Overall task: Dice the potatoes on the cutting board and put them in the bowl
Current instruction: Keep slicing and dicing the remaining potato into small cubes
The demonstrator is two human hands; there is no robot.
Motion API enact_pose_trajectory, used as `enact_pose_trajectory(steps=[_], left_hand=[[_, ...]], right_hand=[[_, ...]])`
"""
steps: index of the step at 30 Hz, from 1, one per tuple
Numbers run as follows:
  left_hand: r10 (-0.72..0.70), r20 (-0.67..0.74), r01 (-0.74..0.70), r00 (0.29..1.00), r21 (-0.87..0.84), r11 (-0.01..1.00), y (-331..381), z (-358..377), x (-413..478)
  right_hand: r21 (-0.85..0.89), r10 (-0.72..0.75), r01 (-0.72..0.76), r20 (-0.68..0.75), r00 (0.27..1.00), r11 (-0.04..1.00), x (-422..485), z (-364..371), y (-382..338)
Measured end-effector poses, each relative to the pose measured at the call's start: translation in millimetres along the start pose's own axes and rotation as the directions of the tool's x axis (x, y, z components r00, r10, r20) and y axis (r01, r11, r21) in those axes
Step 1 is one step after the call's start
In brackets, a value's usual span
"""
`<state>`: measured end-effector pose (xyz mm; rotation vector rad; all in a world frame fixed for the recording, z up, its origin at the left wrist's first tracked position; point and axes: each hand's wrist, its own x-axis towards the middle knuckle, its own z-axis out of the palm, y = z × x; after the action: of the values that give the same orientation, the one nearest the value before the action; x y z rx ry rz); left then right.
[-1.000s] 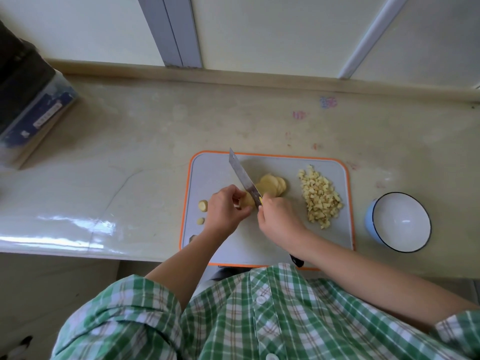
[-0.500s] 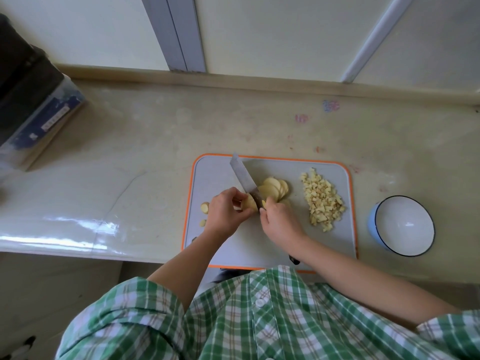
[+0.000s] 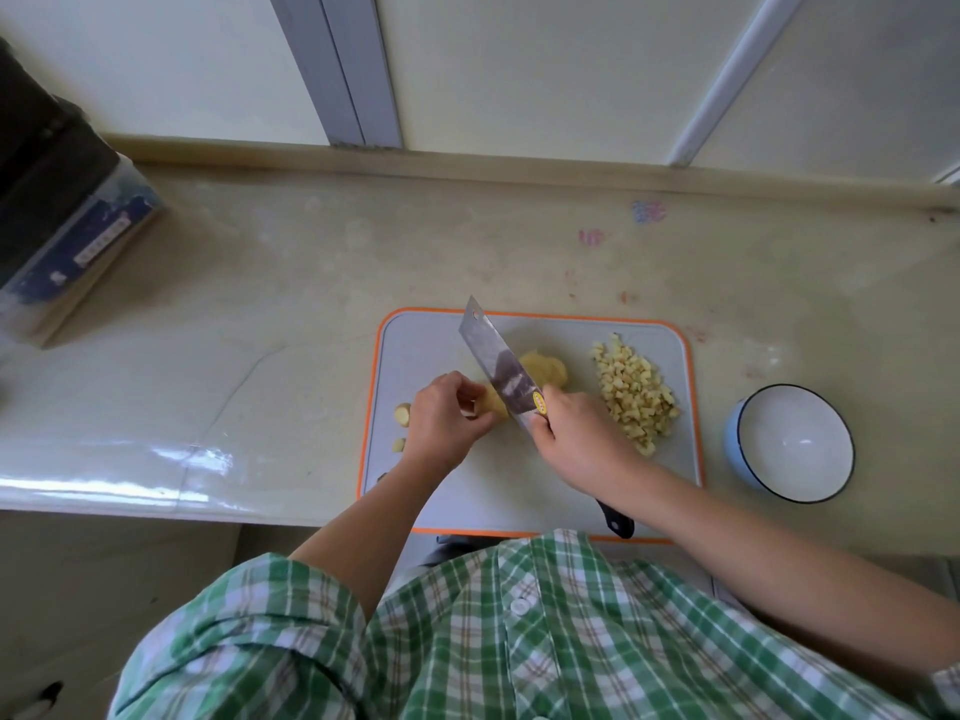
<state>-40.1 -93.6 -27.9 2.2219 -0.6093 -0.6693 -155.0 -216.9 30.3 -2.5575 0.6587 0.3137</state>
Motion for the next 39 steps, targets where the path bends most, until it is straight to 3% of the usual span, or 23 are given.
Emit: enact_pose_trajectory(steps=[15, 20, 30, 39], left_hand=[[0.004, -0.020, -0.004, 1.000, -0.018, 1.000, -1, 4, -1], [-0.025, -0.015, 0.024, 1.000, -0.043, 0.999, -2, 3, 0], [-0.027, 0.005, 0.027, 1.000, -0.057, 0.998, -3, 1, 0], [-0.002, 0.010, 0.003, 1.000, -0.061, 0.998, -4, -1, 1]], right_hand=[[-0.085, 0.048, -0.046, 0.026, 0.999, 0.995, 0, 6, -17], [0.004, 0.061, -0.061, 0.012, 0.998, 0.998, 1, 23, -17], [0.013, 0.075, -0.075, -0.002, 0.997, 0.997, 18, 47, -13], [0.069, 0.087, -0.084, -0.036, 0.996, 0.994, 16, 28, 5]])
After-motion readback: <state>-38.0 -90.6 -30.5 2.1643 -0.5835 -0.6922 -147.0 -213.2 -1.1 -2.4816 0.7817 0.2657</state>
